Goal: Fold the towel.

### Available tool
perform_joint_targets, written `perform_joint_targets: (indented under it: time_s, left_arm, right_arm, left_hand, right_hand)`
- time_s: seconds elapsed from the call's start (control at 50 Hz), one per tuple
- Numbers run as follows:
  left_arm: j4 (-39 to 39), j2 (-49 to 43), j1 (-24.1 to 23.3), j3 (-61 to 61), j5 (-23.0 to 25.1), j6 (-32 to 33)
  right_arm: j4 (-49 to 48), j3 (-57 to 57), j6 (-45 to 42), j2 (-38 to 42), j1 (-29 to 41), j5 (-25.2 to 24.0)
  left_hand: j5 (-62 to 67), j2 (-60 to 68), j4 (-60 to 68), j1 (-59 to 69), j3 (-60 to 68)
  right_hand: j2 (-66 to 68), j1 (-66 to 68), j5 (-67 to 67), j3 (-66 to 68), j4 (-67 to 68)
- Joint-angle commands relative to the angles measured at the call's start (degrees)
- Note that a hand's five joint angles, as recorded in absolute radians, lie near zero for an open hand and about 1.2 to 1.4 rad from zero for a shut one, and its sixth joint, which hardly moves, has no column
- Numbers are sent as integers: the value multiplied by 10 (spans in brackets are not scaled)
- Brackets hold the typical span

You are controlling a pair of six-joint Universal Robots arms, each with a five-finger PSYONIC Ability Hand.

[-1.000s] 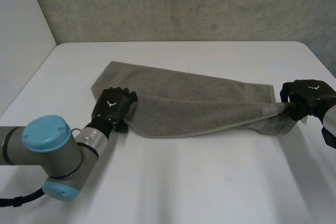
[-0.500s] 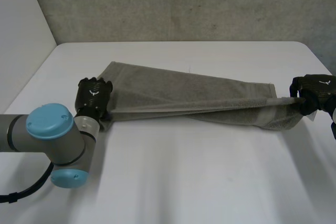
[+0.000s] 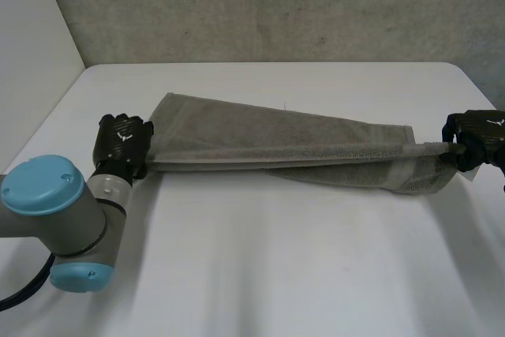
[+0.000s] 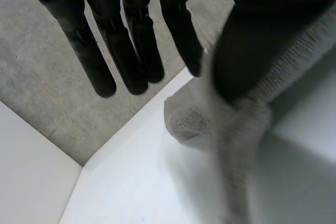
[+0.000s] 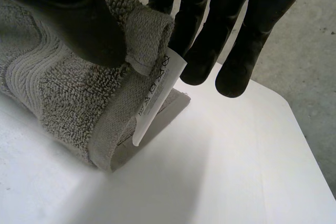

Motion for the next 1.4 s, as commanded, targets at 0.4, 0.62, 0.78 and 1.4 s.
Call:
perform_joint_targets:
  time_s: [0.4, 0.62, 0.78, 1.4]
  left_arm:
    - [-58, -7, 23, -17, 37, 38]
    - [-61, -5, 27, -18, 41, 39]
    - [-84, 51, 40, -45, 44, 48]
    - [-42, 33, 54, -112, 182, 49]
  right_arm:
    - [3, 1, -4, 0, 3, -3]
    - [3, 1, -4, 0, 2, -3]
    - [10, -3, -25, -10, 6, -3]
    - [11, 14, -48, -11, 8, -2]
  left_hand:
    - [-233, -236, -237, -236, -236]
    - [221, 217, 217, 218, 218]
    - [221, 217, 217, 218, 218]
    - [-137, -141, -141, -140, -140]
  right_hand:
    - [38, 27, 27, 27, 28]
    - [38, 27, 27, 27, 28]
    - [38, 27, 27, 27, 28]
    - [38, 27, 27, 27, 28]
